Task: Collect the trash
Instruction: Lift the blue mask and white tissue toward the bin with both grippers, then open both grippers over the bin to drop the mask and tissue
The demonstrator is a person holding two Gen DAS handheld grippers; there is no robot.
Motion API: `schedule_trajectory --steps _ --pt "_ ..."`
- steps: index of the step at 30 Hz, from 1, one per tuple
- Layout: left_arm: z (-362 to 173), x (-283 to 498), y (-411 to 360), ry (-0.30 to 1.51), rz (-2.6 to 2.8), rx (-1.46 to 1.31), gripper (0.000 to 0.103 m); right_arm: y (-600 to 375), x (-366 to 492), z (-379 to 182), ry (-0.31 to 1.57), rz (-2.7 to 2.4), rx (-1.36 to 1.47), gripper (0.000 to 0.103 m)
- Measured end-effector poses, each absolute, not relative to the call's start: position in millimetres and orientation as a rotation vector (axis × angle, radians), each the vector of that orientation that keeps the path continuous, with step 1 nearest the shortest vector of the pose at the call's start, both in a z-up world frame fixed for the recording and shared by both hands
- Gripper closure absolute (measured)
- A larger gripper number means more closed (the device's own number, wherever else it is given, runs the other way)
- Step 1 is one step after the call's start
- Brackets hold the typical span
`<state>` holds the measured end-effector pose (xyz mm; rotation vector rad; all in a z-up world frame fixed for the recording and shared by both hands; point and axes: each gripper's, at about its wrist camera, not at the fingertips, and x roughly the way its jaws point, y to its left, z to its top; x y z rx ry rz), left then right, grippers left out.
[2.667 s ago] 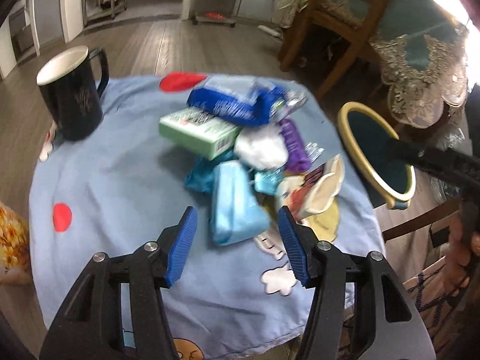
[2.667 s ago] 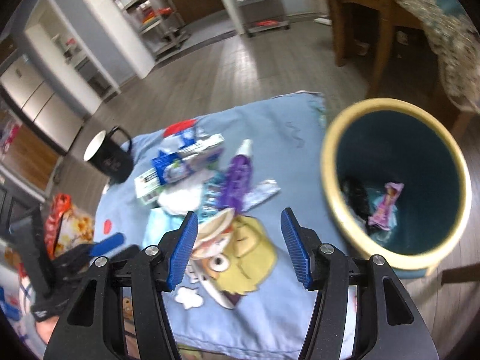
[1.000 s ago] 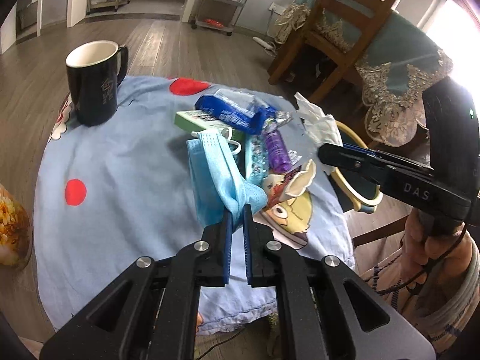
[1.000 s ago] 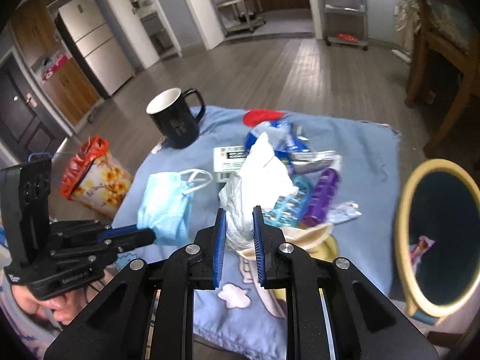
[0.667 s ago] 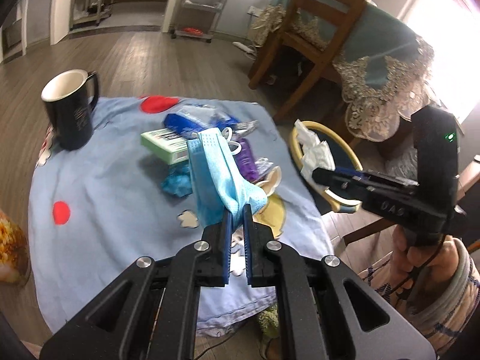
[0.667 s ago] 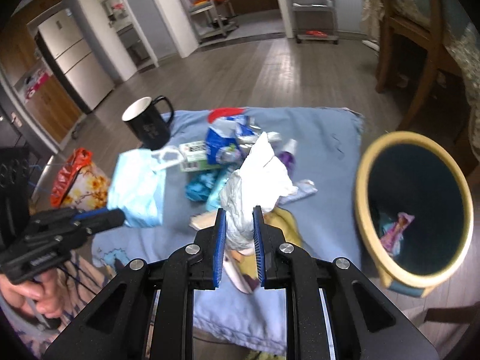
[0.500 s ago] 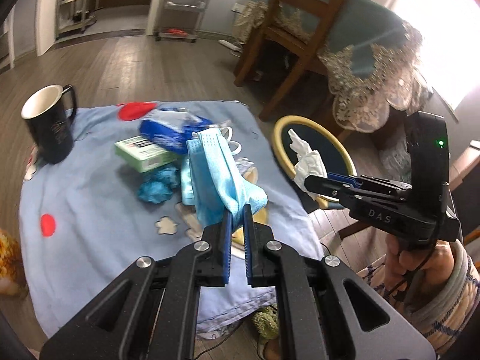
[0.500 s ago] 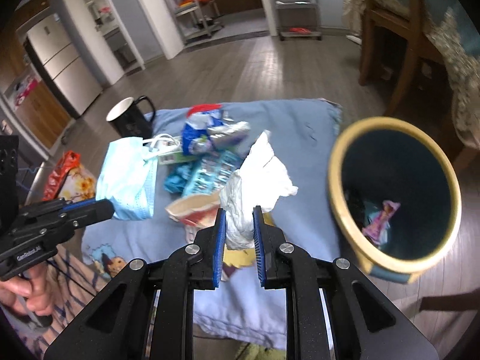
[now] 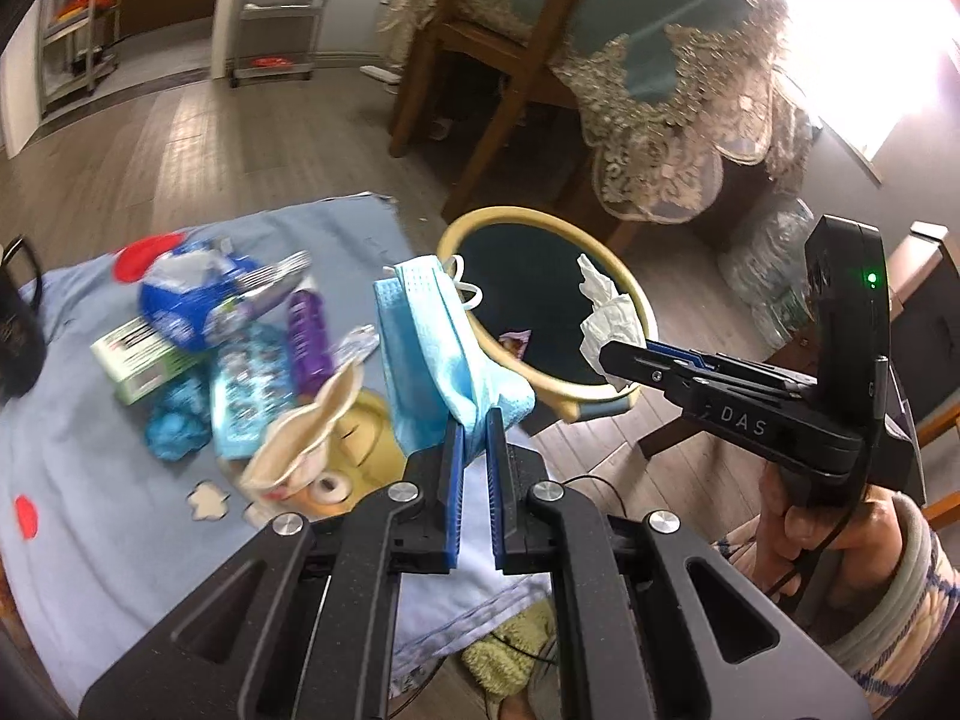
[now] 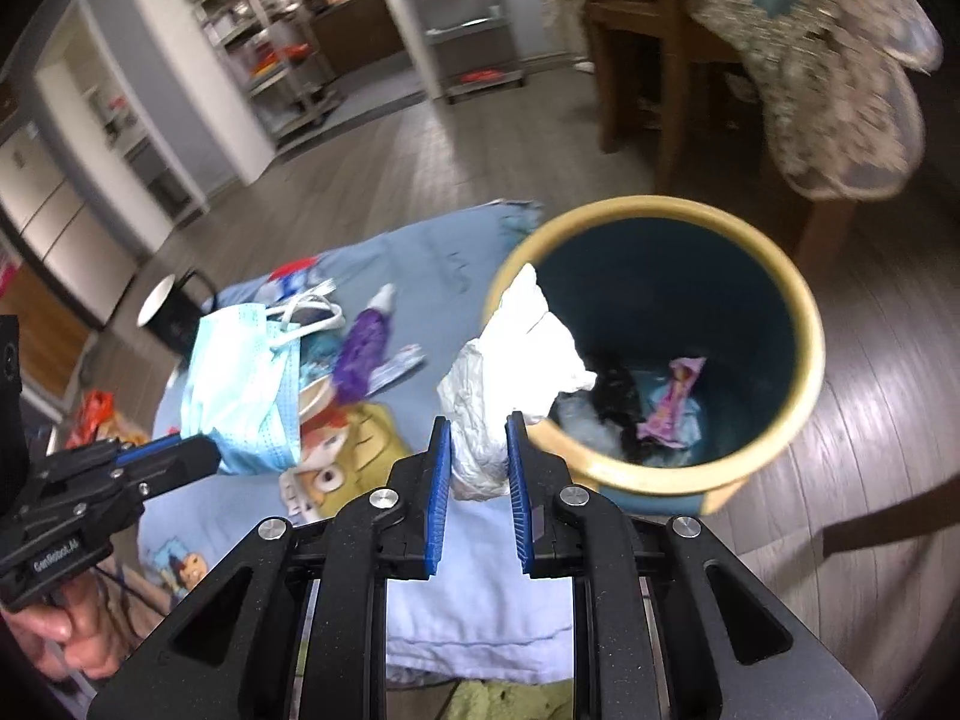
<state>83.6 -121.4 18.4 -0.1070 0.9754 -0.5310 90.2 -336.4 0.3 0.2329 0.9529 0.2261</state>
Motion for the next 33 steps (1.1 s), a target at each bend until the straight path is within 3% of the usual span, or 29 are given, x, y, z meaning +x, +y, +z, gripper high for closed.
schedule_trajectory --steps 10,25,33 --pt "11.7 120.0 -196.1 0.993 -0.618 -0.042 0.097 -390.7 89.3 -10.2 0.938 0.085 0.302 0.083" --pt "-48.8 182.3 -260.6 1.084 -0.648 0.026 0.096 -412.0 113.4 -22.6 0.955 0.030 0.351 0.083" --pt "-46.7 186.6 -247.8 1.074 -0.640 0.010 0.074 -415.7 121.6 -33.0 0.984 0.022 0.377 0.083"
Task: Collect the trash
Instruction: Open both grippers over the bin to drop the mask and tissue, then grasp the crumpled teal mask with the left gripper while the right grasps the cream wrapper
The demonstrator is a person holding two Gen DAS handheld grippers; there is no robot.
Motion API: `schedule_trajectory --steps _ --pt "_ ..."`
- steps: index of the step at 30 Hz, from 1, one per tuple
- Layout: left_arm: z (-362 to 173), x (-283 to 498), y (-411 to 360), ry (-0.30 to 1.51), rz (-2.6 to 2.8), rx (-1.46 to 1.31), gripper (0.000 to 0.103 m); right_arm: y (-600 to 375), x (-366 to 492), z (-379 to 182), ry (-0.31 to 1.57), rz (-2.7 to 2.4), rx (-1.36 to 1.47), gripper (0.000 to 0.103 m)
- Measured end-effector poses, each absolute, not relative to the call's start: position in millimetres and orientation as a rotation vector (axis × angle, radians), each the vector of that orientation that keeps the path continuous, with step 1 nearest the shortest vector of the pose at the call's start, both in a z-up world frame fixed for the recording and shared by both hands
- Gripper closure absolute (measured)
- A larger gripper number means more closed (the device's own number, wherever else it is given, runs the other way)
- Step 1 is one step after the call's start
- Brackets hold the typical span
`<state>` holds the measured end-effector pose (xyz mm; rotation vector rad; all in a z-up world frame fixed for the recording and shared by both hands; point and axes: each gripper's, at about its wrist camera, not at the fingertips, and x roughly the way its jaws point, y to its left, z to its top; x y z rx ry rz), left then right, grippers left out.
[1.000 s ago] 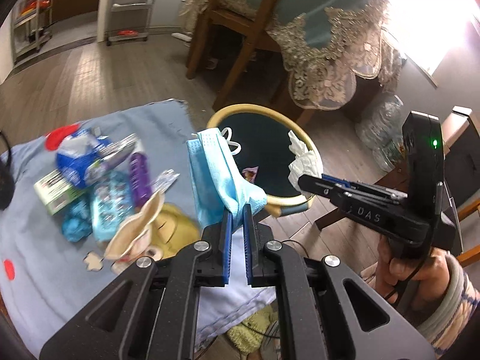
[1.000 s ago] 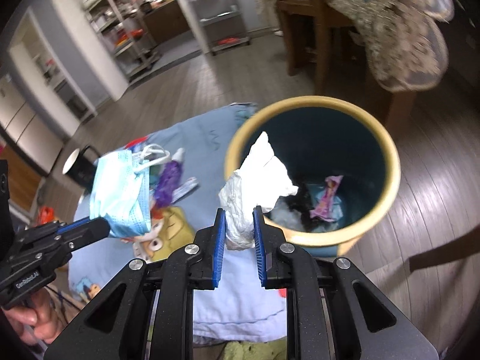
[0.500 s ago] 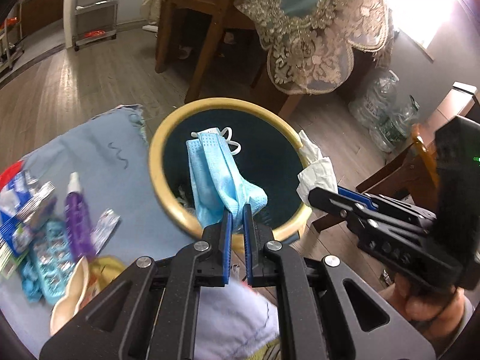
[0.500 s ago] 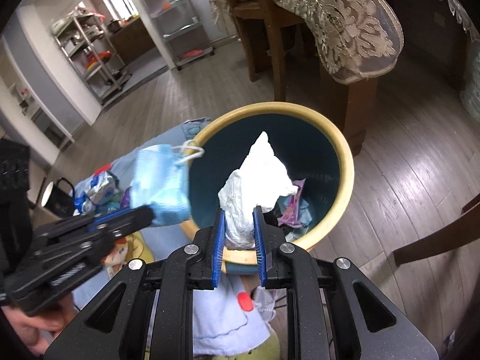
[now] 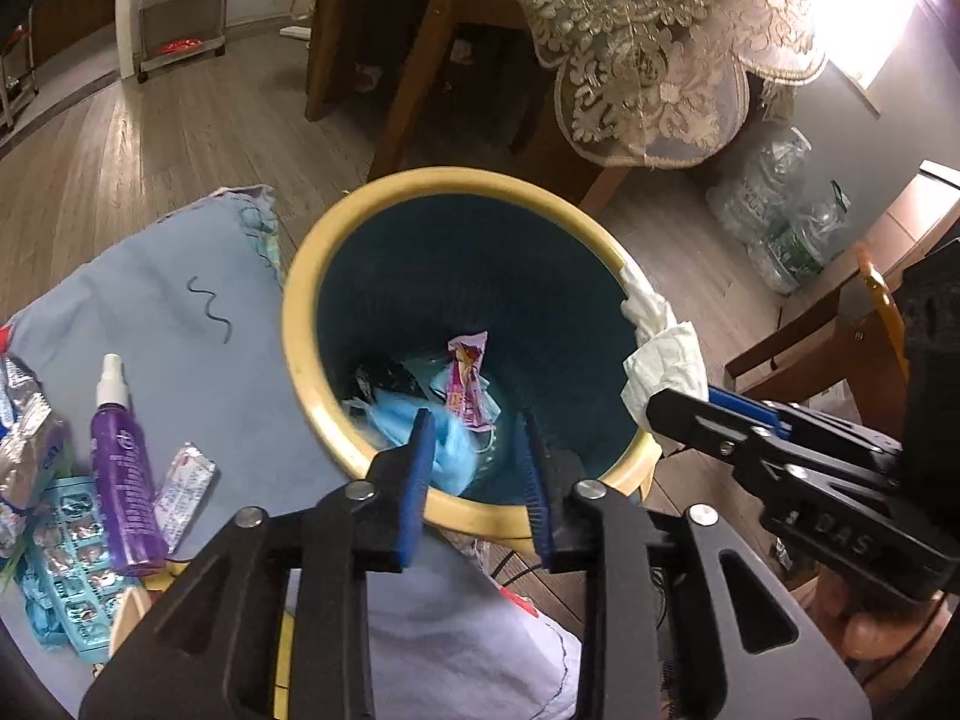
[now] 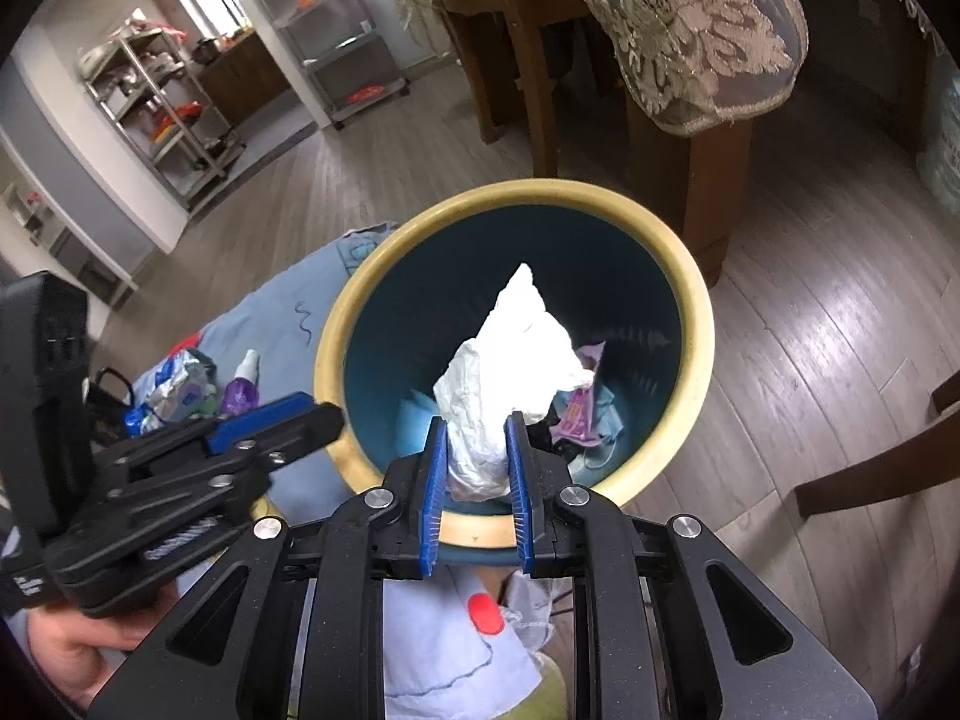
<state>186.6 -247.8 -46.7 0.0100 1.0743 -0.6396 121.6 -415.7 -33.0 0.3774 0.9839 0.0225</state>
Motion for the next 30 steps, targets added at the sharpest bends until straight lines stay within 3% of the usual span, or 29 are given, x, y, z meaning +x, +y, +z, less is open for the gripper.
schedule_trajectory --steps 8,12,16,30 --pt "-27.4 173.5 -220.5 1.039 -0.613 -0.021 0.068 -403.1 131.0 -43.5 1.024 0.029 0.335 0.070" --pt "-16.9 158.0 -201.5 1.019 -0.599 -0.033 0.067 -396.4 136.3 -47.4 1.035 0.014 0.298 0.053" --pt "-9.9 144.3 -181.4 1.005 -0.579 -0.049 0.067 -386.8 132.8 -38.0 1.003 0.029 0.267 0.042" --pt "-4.7 100.2 -70.6 0.995 -0.398 -0.117 0.066 -339.1 129.2 -15.9 0.961 0.147 0.217 0.036"
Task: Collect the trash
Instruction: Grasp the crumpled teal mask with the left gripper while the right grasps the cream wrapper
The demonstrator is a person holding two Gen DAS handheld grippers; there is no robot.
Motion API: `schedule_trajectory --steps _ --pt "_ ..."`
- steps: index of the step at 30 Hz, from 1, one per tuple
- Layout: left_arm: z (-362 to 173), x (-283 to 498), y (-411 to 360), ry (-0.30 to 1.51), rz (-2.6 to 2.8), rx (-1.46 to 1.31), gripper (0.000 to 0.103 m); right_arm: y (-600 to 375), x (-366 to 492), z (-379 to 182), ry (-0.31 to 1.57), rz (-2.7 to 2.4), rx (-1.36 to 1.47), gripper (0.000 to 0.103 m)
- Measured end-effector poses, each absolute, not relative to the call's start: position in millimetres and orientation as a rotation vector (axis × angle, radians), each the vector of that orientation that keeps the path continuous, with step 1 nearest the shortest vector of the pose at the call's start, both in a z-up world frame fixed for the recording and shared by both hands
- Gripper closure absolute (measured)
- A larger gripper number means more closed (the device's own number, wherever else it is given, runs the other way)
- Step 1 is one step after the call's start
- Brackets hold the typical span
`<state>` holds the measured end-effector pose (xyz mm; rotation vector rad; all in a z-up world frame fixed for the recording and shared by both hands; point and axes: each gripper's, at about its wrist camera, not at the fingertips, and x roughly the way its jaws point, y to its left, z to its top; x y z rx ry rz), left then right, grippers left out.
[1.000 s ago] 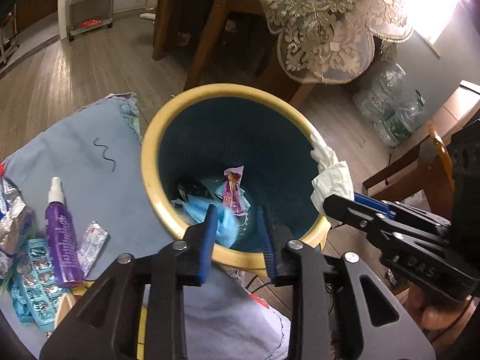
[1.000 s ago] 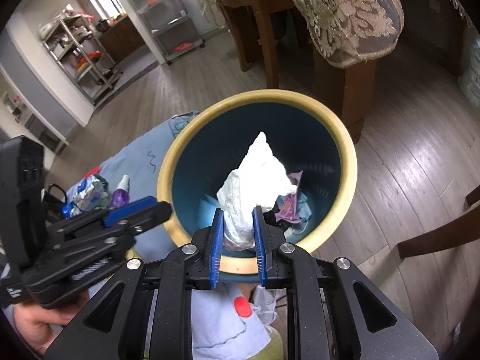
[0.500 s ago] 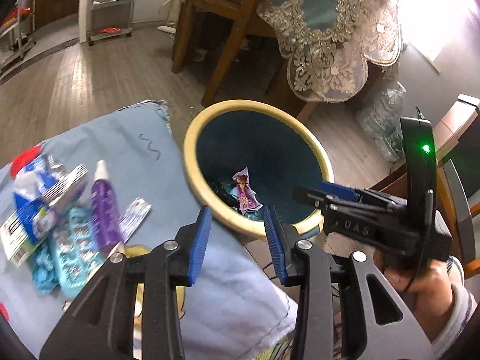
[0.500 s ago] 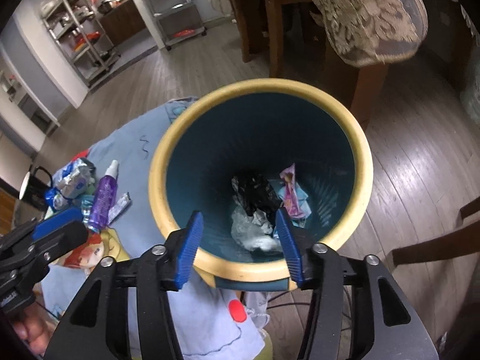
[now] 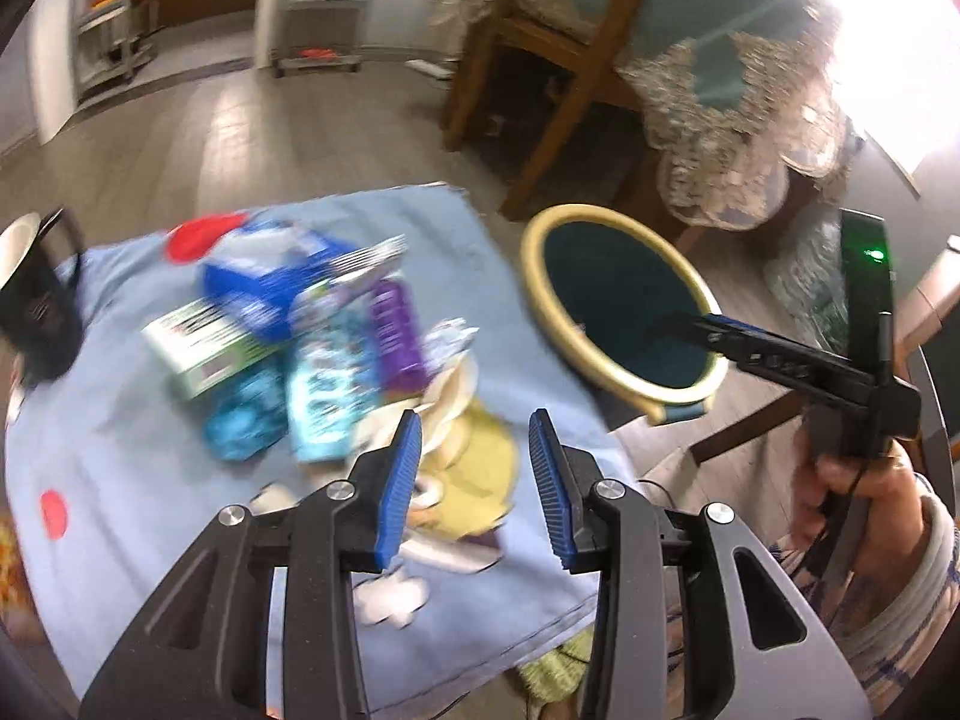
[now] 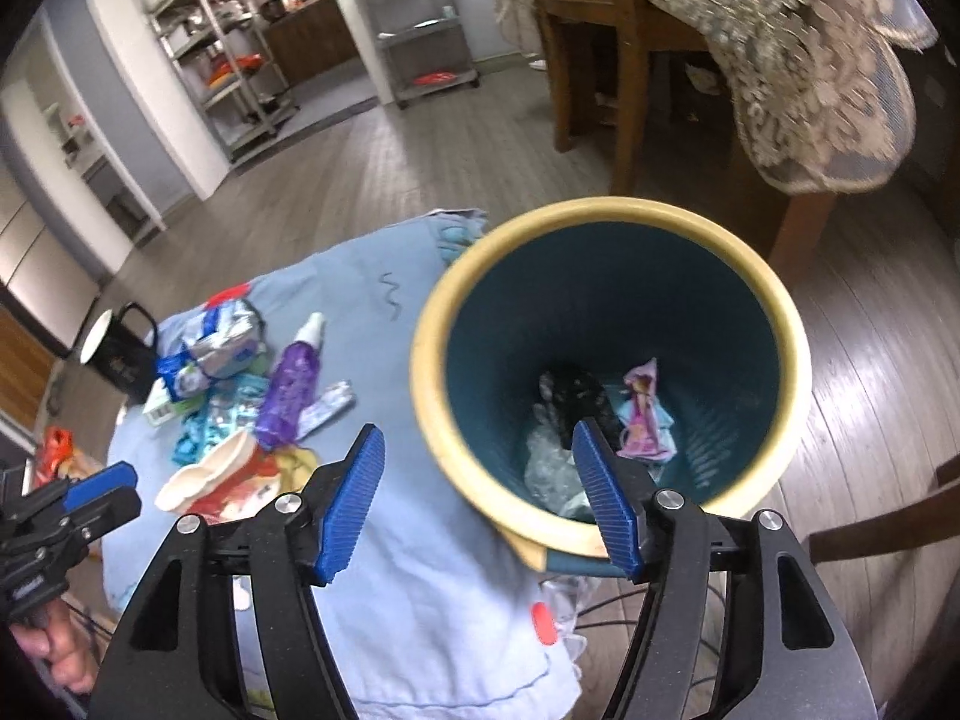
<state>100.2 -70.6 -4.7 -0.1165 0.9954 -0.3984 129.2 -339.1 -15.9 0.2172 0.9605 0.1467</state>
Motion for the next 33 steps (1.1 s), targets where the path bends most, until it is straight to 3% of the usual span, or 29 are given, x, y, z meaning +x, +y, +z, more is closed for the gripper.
schedule_trajectory --steps 19,30,33 --pt "-69.3 123.8 21.3 1.058 -0.119 -0.163 0.066 -257.8 136.9 -17.8 1.018 0.321 0.183 0.035" --pt "-96.3 155.3 16.3 1.083 -0.132 -0.171 0.066 -229.7 148.5 -25.7 1.062 0.374 0.244 0.035" --pt "-100.6 155.7 18.7 1.091 -0.127 -0.162 0.077 -220.6 150.5 -29.8 1.080 0.392 0.256 0.035"
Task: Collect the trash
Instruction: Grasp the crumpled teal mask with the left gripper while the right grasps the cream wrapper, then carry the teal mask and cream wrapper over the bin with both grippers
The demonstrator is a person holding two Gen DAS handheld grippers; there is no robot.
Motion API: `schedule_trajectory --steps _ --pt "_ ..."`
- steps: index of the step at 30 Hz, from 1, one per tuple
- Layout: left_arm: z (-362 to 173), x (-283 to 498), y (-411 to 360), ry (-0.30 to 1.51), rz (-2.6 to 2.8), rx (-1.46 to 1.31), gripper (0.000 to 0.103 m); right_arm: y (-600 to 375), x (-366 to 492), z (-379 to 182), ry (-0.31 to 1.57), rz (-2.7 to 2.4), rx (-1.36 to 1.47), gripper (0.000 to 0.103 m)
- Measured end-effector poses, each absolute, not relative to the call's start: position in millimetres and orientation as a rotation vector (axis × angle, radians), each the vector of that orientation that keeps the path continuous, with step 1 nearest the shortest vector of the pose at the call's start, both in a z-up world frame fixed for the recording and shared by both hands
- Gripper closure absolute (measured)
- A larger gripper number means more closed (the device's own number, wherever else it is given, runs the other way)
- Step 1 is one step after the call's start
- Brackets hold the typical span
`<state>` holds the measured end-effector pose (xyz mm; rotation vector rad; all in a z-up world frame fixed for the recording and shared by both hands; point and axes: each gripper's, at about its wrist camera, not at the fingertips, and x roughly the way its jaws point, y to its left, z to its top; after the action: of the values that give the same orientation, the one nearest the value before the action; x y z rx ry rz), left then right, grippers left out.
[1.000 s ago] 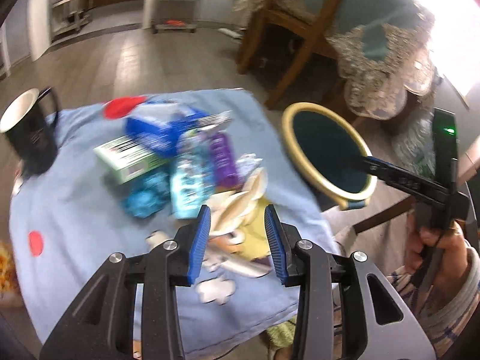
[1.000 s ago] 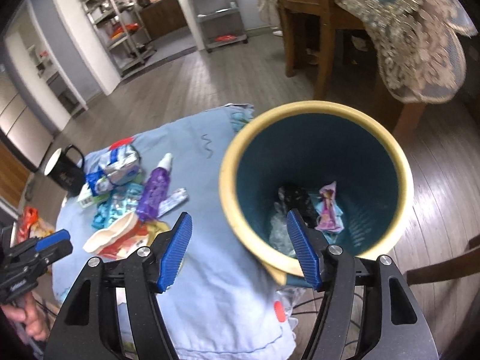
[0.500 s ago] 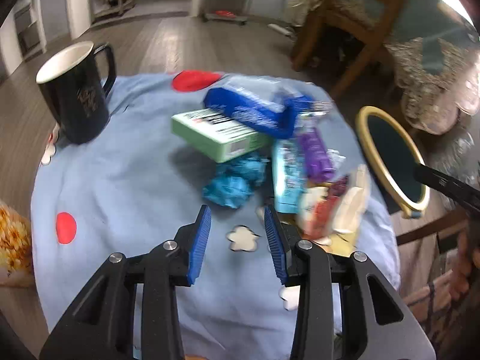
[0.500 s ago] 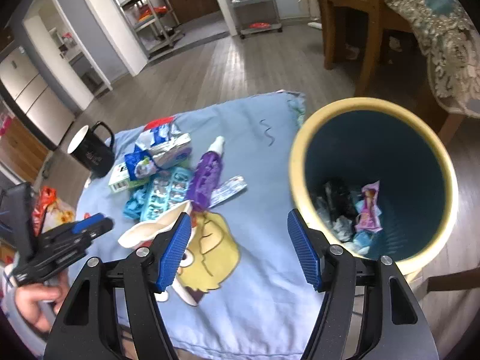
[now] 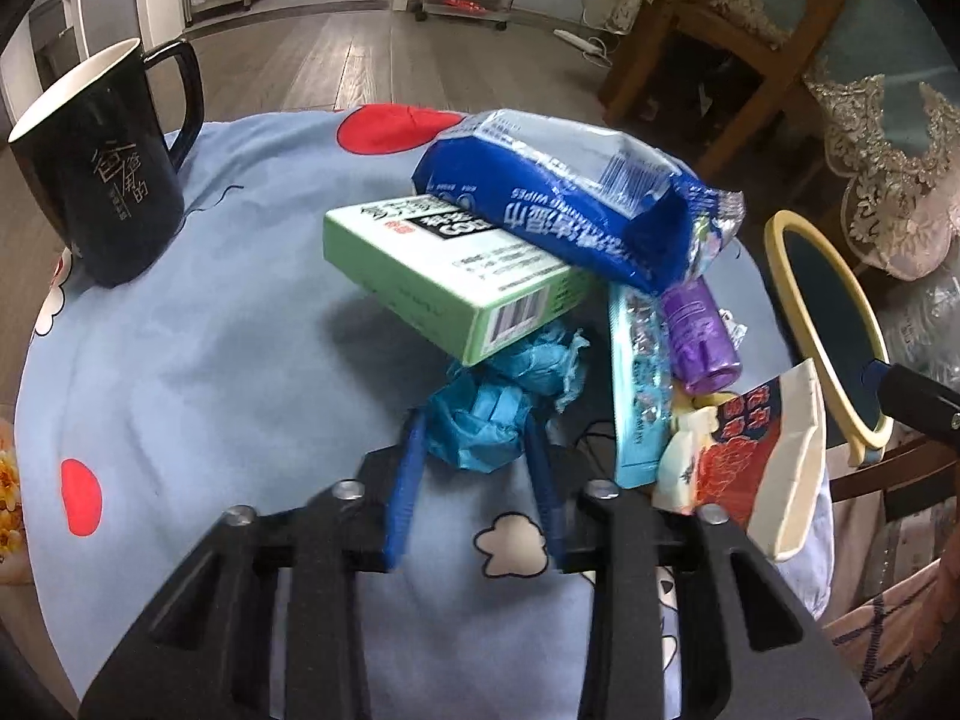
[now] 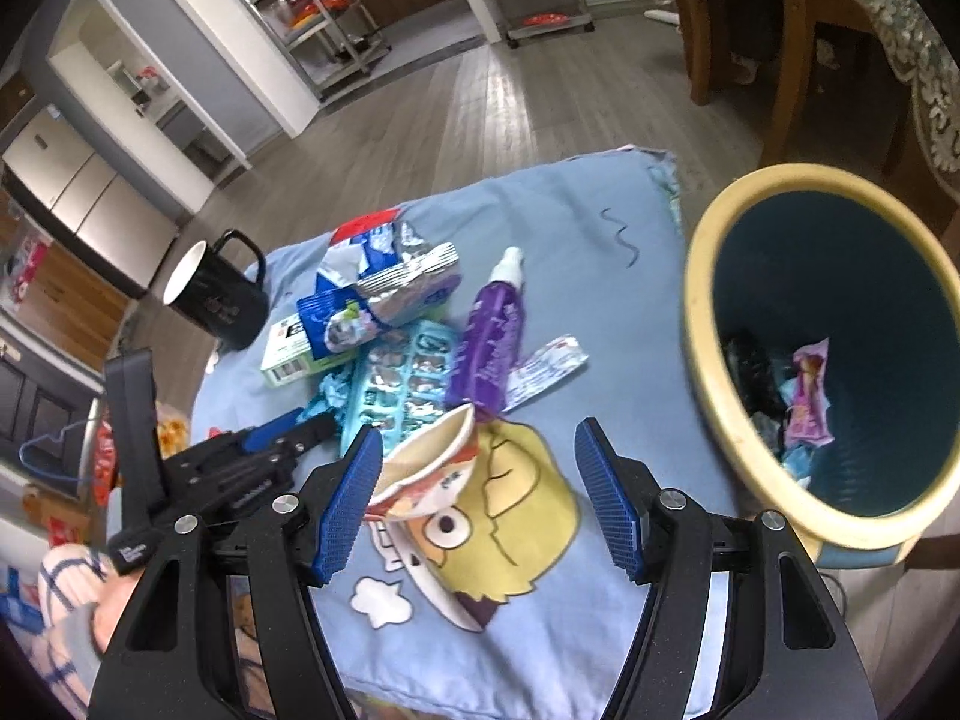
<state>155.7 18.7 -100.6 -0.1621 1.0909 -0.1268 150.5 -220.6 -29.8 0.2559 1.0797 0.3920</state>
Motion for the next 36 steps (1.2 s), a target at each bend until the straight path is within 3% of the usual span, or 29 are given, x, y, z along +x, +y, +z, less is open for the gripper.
schedule_trajectory --steps 5,16,17,19,22,29,36 --pt "-98.0 148.1 21.7 1.091 -0.145 -0.153 0.087 -210.4 155.6 -41.4 1.121 0.403 0.283 0.035" --pt "-90.7 114.5 25.4 1.113 -0.159 -0.149 0.087 -205.7 164.4 -67.5 1.208 0.404 0.402 0.037" --pt "-90.1 111.5 25.3 1.114 -0.163 -0.146 0.087 -205.1 163.9 -70.9 1.224 0.399 0.396 0.040" --pt "-87.6 105.2 22.9 1.117 -0.172 -0.132 0.087 -203.6 161.9 -77.7 1.260 0.406 0.384 0.061" --pt "-83.9 95.4 23.0 1.121 -0.182 -0.134 0.087 -205.0 156.4 -82.7 1.291 0.409 0.358 0.078" --pt "-71.1 76.8 14.8 1.117 -0.210 -0.127 0.087 -217.9 137.1 -69.5 1.275 0.457 0.319 0.090" --pt "-55.5 69.6 0.6 1.098 -0.239 -0.118 0.087 -242.5 123.4 -41.9 1.190 0.462 0.319 0.091"
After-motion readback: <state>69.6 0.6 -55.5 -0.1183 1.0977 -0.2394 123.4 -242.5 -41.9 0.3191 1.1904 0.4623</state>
